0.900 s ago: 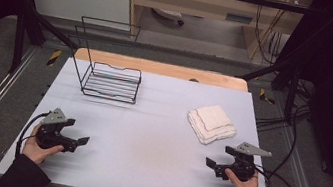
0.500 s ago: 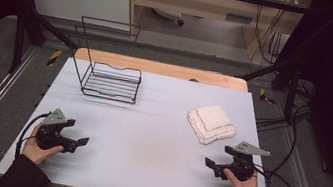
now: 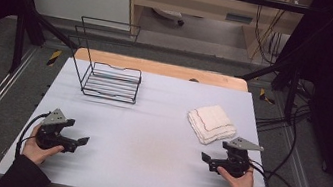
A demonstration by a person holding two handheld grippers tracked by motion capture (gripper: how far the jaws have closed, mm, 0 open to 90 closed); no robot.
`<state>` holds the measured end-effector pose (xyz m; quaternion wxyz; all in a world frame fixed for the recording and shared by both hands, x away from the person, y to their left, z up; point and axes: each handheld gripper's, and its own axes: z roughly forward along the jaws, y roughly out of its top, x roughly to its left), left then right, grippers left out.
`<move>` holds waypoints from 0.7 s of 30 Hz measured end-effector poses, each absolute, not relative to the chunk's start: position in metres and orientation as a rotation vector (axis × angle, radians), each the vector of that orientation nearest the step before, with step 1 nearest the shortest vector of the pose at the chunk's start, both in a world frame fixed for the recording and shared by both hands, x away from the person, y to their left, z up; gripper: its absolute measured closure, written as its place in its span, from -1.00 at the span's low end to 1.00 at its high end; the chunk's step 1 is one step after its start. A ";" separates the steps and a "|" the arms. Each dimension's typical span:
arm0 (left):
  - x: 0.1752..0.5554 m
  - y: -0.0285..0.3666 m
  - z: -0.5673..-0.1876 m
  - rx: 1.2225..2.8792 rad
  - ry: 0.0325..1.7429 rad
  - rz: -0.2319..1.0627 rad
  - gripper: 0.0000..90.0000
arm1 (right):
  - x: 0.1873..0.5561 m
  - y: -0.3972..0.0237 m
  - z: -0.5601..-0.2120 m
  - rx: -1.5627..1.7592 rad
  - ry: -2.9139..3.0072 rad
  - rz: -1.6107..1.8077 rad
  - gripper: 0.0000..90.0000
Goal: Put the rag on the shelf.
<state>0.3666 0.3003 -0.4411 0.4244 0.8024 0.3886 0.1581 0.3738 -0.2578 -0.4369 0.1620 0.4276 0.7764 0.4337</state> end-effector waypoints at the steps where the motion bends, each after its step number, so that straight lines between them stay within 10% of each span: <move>1: 0.367 0.300 -0.441 2.007 0.972 0.395 -0.82 | 0.376 -0.256 -0.437 1.219 2.213 1.226 -0.92; 21: 0.366 0.301 -0.441 2.013 0.972 0.404 -0.80 | 0.431 -0.226 -0.443 1.193 2.264 1.000 -0.05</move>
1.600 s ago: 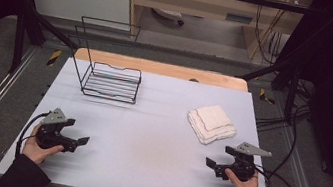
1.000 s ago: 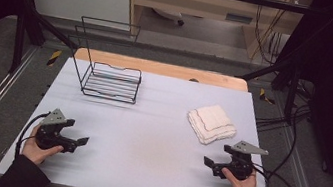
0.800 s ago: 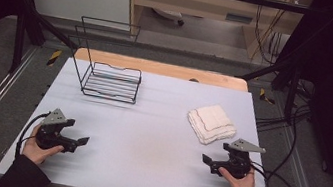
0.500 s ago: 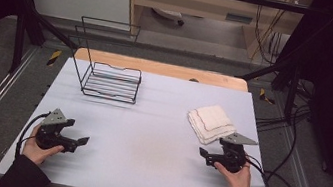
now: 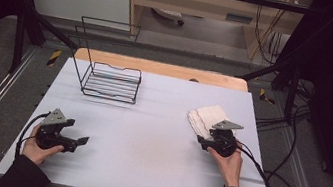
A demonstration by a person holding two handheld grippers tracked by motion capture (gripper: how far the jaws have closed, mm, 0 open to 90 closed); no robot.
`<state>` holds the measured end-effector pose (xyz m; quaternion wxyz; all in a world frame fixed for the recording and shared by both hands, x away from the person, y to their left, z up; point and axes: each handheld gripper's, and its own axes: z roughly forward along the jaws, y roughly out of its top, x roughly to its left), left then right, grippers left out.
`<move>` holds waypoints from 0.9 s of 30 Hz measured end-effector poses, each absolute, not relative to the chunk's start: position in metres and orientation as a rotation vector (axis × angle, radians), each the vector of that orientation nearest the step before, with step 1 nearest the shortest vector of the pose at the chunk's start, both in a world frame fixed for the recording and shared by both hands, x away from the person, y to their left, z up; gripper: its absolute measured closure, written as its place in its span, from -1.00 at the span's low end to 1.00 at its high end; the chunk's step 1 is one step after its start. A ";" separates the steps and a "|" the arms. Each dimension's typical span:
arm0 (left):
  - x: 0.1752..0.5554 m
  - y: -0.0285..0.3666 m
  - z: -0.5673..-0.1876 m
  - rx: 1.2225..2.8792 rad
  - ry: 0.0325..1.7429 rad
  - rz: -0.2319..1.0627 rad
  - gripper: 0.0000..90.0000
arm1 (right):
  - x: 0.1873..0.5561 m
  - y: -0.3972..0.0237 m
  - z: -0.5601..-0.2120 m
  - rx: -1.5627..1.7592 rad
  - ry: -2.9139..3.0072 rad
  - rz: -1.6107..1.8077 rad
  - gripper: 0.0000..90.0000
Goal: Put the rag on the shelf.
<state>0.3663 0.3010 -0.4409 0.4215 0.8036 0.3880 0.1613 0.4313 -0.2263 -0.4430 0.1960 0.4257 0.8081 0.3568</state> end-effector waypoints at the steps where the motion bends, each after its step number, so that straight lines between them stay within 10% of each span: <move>1: 0.366 0.301 -0.441 2.012 0.972 0.404 -0.80 | 0.433 -0.226 -0.444 1.186 2.268 0.985 -0.03; 27: 0.366 0.300 -0.441 2.011 0.973 0.399 -0.78 | 0.440 -0.222 -0.446 1.152 2.256 0.838 0.81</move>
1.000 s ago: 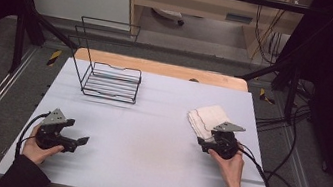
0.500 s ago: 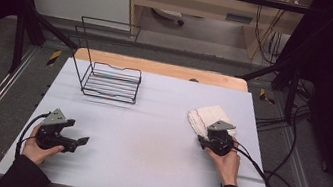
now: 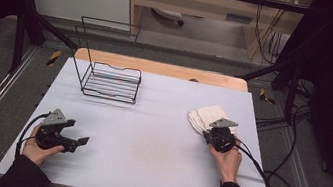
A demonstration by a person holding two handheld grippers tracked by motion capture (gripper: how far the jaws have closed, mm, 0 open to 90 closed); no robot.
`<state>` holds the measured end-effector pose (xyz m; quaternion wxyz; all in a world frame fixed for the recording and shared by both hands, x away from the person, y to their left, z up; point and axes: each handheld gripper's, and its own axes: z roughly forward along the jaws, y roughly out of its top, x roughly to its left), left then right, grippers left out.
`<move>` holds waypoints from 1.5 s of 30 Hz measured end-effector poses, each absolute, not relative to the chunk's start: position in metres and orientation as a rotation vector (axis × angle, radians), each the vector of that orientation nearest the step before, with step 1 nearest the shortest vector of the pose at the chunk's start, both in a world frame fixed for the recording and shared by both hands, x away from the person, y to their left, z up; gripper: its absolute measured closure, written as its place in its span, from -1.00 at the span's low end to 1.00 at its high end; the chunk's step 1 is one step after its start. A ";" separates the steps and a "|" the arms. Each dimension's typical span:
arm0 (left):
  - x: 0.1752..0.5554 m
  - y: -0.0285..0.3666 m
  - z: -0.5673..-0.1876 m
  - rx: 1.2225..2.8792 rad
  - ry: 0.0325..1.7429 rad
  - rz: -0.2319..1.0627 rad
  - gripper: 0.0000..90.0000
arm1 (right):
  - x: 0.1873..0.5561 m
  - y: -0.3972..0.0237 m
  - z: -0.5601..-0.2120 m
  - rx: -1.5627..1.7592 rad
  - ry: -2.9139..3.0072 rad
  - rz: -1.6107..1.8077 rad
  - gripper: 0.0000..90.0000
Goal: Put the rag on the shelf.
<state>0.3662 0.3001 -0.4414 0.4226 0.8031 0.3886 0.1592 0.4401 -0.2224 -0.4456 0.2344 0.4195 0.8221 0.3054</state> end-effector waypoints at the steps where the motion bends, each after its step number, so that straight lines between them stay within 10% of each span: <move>1: 0.366 0.300 -0.441 2.011 0.973 0.399 -0.78 | 0.440 -0.223 -0.445 1.160 2.258 0.842 0.82; 45: 0.365 0.300 -0.440 2.011 0.971 0.399 -0.77 | 0.383 -0.169 -0.431 1.199 2.416 1.103 0.85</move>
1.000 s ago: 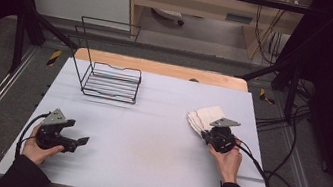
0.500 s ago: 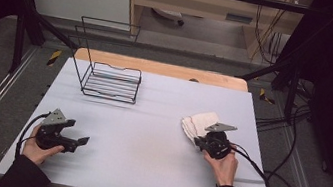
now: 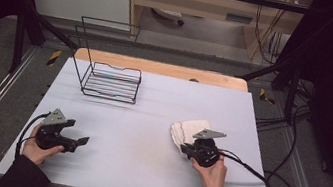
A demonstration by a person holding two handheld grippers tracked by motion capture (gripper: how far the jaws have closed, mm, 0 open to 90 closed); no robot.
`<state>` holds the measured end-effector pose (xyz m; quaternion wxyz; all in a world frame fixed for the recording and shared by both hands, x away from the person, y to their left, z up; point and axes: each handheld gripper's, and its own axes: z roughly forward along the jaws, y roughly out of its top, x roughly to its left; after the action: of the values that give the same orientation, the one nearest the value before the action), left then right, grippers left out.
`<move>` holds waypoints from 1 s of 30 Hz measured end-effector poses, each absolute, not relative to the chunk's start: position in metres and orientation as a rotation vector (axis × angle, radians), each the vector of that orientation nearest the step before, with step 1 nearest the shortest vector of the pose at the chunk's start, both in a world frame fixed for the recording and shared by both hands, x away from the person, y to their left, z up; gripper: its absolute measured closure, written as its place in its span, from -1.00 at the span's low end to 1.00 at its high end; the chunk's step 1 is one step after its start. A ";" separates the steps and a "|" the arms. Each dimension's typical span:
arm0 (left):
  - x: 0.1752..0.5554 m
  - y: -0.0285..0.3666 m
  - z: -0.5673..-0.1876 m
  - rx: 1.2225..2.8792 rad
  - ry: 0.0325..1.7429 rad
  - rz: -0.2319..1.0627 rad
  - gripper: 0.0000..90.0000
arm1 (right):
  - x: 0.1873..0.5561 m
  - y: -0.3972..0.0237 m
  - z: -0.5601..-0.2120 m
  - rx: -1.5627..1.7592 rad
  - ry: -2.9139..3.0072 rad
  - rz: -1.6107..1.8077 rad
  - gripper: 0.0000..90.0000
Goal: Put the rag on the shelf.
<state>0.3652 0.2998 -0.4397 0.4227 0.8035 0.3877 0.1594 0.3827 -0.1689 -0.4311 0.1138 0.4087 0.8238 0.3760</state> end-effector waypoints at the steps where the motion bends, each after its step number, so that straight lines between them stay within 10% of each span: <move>1: 0.365 0.300 -0.440 2.011 0.971 0.399 -0.77 | 0.381 -0.166 -0.431 1.196 2.426 1.111 0.85; 30: 0.365 0.298 -0.440 2.013 0.971 0.395 -0.77 | 0.366 -0.120 -0.442 1.133 2.508 1.159 0.84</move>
<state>0.3652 0.2985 -0.4402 0.4222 0.8040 0.3879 0.1578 0.3657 -0.1201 -0.4418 0.0775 0.3781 0.8374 0.3871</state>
